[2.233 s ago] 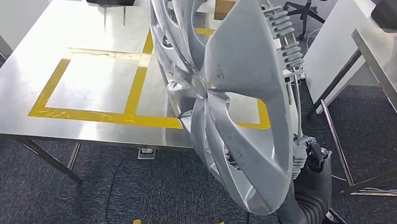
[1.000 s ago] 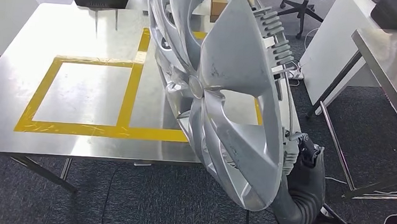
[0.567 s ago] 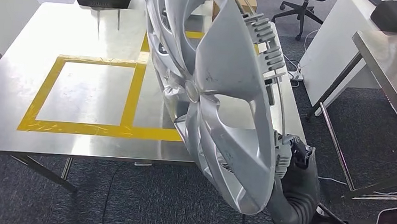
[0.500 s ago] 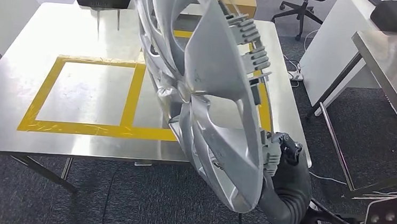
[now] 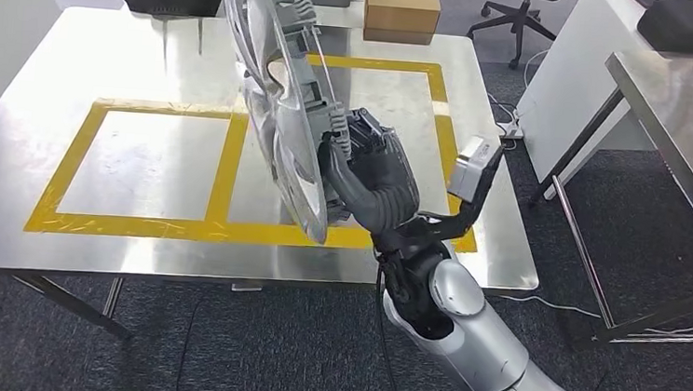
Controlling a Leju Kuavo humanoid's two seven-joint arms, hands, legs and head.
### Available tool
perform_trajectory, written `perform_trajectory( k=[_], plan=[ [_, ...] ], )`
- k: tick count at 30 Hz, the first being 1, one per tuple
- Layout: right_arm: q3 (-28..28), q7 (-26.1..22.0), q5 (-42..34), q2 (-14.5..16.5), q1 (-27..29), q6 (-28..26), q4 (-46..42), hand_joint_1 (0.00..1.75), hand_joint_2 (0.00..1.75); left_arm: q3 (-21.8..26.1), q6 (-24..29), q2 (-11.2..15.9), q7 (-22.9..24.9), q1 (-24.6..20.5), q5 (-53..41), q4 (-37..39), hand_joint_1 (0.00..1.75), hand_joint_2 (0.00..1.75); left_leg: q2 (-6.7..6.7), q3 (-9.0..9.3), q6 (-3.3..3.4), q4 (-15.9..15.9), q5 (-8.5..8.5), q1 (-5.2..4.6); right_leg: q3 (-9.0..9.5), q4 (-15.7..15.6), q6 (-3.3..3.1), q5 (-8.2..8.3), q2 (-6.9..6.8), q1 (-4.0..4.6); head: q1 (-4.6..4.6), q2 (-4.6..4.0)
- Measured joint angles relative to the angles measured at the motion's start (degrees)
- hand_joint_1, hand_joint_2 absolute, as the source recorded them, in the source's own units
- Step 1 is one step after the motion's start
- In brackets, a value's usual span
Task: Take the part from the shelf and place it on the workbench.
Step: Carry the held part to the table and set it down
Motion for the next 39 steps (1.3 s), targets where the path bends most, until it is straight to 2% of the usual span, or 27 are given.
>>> perform_trajectory(
  k=[7,12,15,20,23,32,36,39],
  plan=[
    [1.76,5.05,2.14,1.33,-11.72,-4.60,13.58,1.75,1.75,-2.11,-0.43,-0.08,1.62,0.57,0.01,0.00,0.00,1.75,-0.17,0.09,-0.01,0.02,-0.01,-0.01,-0.07,-0.03,0.00,-0.01,0.00,0.00,-0.02,0.00],
    [3.12,8.02,4.95,1.67,-16.17,-7.05,20.44,1.75,1.75,-2.73,-0.47,-0.08,1.70,1.15,0.01,0.00,0.00,1.75,-0.58,0.02,-0.01,0.04,-0.01,-0.01,-0.06,-0.06,0.00,-0.01,-0.18,0.00,0.03,0.00],
    [4.31,13.29,10.78,1.54,-19.20,-8.19,23.54,1.75,1.75,-3.10,-0.56,-0.07,1.67,1.35,0.01,0.00,0.00,1.75,-0.68,-0.03,-0.01,0.05,-0.01,-0.02,-0.07,-0.07,0.00,-0.01,-0.24,-0.02,0.08,0.00],
    [8.91,26.71,27.40,1.26,-25.06,-5.65,30.04,1.75,1.75,-3.23,-0.67,-0.08,1.15,1.43,0.00,0.00,0.00,1.75,-0.85,-0.04,0.00,0.05,0.00,-0.02,-0.06,-0.12,0.00,-0.01,-0.33,-0.01,0.07,0.00],
    [11.72,30.54,33.07,1.11,-26.80,-4.65,33.60,1.75,1.75,-3.23,-0.67,-0.14,0.79,1.50,0.01,0.00,0.00,1.75,-1.13,-0.06,-0.02,0.06,0.03,-0.02,-0.06,-0.13,0.00,-0.01,-0.45,-0.01,0.06,0.00],
    [16.73,32.82,36.37,0.46,-28.99,-4.35,39.30,1.75,1.75,-3.23,-0.67,-0.15,0.65,1.69,0.01,0.00,0.00,1.75,-1.55,-0.11,-0.02,0.07,0.05,-0.02,-0.06,-0.17,0.00,-0.01,-0.59,-0.01,0.11,0.00],
    [18.75,38.69,45.63,-0.09,-29.64,-1.51,41.10,1.75,1.75,-3.41,-0.68,-0.17,0.45,1.99,0.01,0.00,0.00,1.75,-1.71,-0.11,-0.01,0.07,0.05,-0.03,-0.05,-0.20,0.00,-0.02,-0.70,-0.01,0.12,0.00],
    [20.38,41.84,52.30,-0.59,-29.75,1.69,42.45,0.44,1.75,-3.58,-0.79,-0.20,0.20,2.31,0.01,0.00,0.00,1.75,-1.78,-0.13,-0.01,0.07,0.07,-0.03,-0.03,-0.22,0.00,-0.02,-0.77,-0.01,0.15,0.00]
  ],
)
